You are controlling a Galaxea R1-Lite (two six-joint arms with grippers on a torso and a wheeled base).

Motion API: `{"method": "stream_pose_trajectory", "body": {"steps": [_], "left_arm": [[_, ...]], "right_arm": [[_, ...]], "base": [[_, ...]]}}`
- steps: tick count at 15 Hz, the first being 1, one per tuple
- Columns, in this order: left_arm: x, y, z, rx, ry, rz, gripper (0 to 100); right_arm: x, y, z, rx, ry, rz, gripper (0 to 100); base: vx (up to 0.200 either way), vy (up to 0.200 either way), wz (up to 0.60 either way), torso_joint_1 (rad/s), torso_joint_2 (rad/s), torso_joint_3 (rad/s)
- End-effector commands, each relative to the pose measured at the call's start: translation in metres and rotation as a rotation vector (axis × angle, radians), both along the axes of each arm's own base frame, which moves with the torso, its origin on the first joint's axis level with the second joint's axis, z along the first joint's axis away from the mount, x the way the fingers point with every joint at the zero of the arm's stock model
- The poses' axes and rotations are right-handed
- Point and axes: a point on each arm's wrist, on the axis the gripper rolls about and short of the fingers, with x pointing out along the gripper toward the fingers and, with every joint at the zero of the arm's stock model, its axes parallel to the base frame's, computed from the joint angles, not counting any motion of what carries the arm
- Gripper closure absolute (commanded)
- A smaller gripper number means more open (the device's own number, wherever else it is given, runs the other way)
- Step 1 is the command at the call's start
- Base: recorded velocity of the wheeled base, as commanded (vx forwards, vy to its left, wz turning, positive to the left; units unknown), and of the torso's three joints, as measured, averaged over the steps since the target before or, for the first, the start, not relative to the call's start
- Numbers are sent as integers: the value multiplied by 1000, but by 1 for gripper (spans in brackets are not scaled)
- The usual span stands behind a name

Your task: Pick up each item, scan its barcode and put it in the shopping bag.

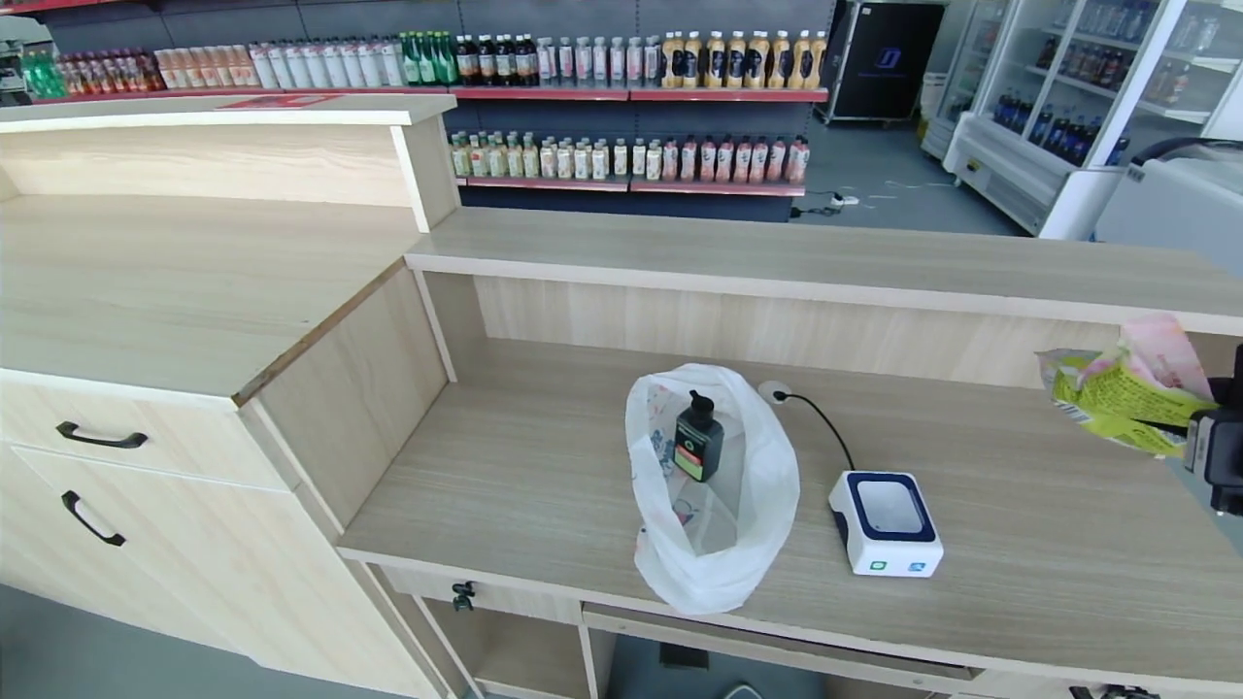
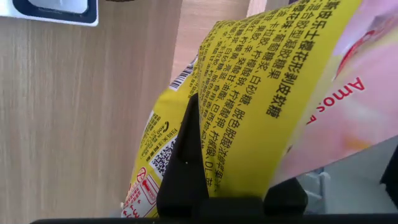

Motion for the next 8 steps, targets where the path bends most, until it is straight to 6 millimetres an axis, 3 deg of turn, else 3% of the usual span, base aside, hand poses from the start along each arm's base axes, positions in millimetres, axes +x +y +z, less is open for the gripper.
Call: {"method": "stream_pose_trajectory", "body": {"steps": [1, 5, 8], "left_arm": [[0, 0, 0, 0, -1, 0, 0], [0, 0, 0, 0, -1, 0, 0], [0, 0, 0, 0, -1, 0, 0]], "right_arm": [[16, -6, -13, -29, 30, 30, 100], [16, -3, -37, -114, 9, 252, 100], [7, 6, -62, -120, 158, 367, 100]], "base": [[0, 0, 0, 0, 0, 0], [0, 0, 0, 0, 0, 0], [0, 0, 0, 0, 0, 0]]}}
